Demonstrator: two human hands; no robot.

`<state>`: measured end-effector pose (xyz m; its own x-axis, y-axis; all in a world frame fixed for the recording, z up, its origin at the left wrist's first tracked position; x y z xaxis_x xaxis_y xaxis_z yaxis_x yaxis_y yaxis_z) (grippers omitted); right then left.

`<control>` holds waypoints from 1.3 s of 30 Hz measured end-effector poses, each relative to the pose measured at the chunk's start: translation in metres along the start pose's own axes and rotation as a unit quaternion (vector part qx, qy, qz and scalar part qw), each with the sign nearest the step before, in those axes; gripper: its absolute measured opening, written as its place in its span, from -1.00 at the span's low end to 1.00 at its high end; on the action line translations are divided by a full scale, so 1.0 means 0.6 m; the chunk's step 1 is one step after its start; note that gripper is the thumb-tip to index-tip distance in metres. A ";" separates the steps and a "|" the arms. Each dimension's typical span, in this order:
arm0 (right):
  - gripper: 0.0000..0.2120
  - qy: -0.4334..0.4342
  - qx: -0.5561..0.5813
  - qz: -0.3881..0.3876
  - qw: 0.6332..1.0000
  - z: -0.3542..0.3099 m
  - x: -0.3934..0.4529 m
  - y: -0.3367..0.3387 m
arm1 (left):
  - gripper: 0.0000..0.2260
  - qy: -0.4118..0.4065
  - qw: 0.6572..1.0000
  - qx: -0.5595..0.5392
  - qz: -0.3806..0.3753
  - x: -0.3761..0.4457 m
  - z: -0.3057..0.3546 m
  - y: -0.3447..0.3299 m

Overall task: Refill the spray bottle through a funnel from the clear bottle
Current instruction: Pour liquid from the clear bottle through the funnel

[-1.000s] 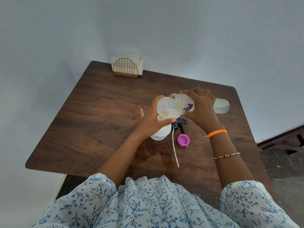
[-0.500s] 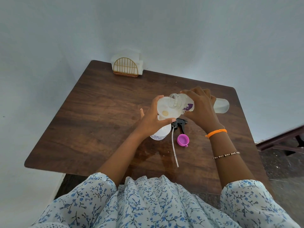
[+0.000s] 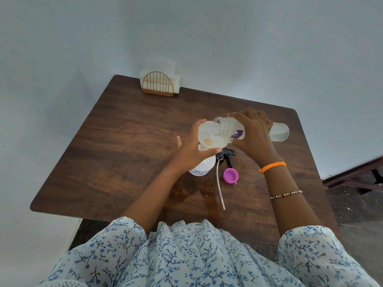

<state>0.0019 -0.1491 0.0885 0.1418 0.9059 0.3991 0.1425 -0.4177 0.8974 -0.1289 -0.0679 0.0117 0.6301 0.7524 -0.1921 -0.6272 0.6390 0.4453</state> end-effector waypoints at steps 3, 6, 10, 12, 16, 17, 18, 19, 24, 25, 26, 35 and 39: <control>-0.45 -0.001 0.000 0.000 1.000 -0.001 0.000 0.000 | -0.25 0.001 1.000 -0.001 -0.003 0.000 0.000 0.000; -0.45 0.000 -0.004 0.000 1.000 0.000 0.001 0.001 | -0.26 -0.001 1.000 -0.004 -0.004 0.001 0.000 0.000; -0.46 0.000 -0.007 -0.002 1.000 0.001 0.001 0.001 | -0.26 -0.005 1.000 -0.002 -0.003 0.001 0.002 0.000; -0.46 -0.001 -0.008 -0.002 1.000 0.001 0.002 0.001 | -0.26 -0.005 1.000 -0.002 -0.002 -0.001 0.004 0.001; -0.46 -0.001 -0.007 -0.002 1.000 0.001 0.002 0.000 | -0.27 -0.005 1.000 -0.001 -0.001 -0.001 0.005 0.002; -0.46 0.000 -0.007 -0.002 1.000 0.000 0.002 0.000 | -0.27 -0.005 1.000 0.000 0.000 0.000 0.005 0.002; -0.46 0.000 -0.008 -0.002 1.000 0.000 0.002 0.001 | -0.27 -0.005 1.000 0.000 0.000 -0.001 0.005 0.002; -0.46 0.000 -0.009 -0.003 1.000 -0.001 0.002 0.001 | -0.27 -0.005 1.000 0.001 0.001 -0.001 0.005 0.003; -0.46 0.000 -0.011 -0.004 1.000 0.000 0.003 0.000 | -0.28 -0.005 1.000 -0.004 -0.003 -0.005 0.006 0.004; -0.46 0.000 -0.011 -0.003 1.000 0.000 0.003 0.000 | -0.28 -0.005 1.000 -0.004 -0.002 -0.005 0.007 0.005; -0.46 0.000 -0.011 -0.002 1.000 0.000 0.002 0.000 | -0.28 -0.005 1.000 -0.002 0.000 -0.005 0.007 0.005; -0.46 0.000 -0.021 -0.003 1.000 0.001 0.002 -0.001 | -0.28 -0.005 1.000 0.003 0.000 -0.005 0.007 0.004; -0.46 0.000 -0.019 -0.004 1.000 0.000 0.002 0.000 | -0.28 -0.007 1.000 0.003 -0.001 -0.006 0.008 0.004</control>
<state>0.0018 -0.1481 0.0889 0.1411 0.9090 0.3923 0.1061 -0.4078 0.9069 -0.1305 -0.0696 0.0178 0.6386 0.7480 -0.1807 -0.6228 0.6403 0.4495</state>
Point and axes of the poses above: each hand's wrist, its own x-axis towards the middle knuckle, its own y-axis out of the back of the hand, z = x × y, the point moved 6 cm from there along x, towards the middle knuckle, and after that the axes turned 14 degrees about y, right-handed, at the moved point
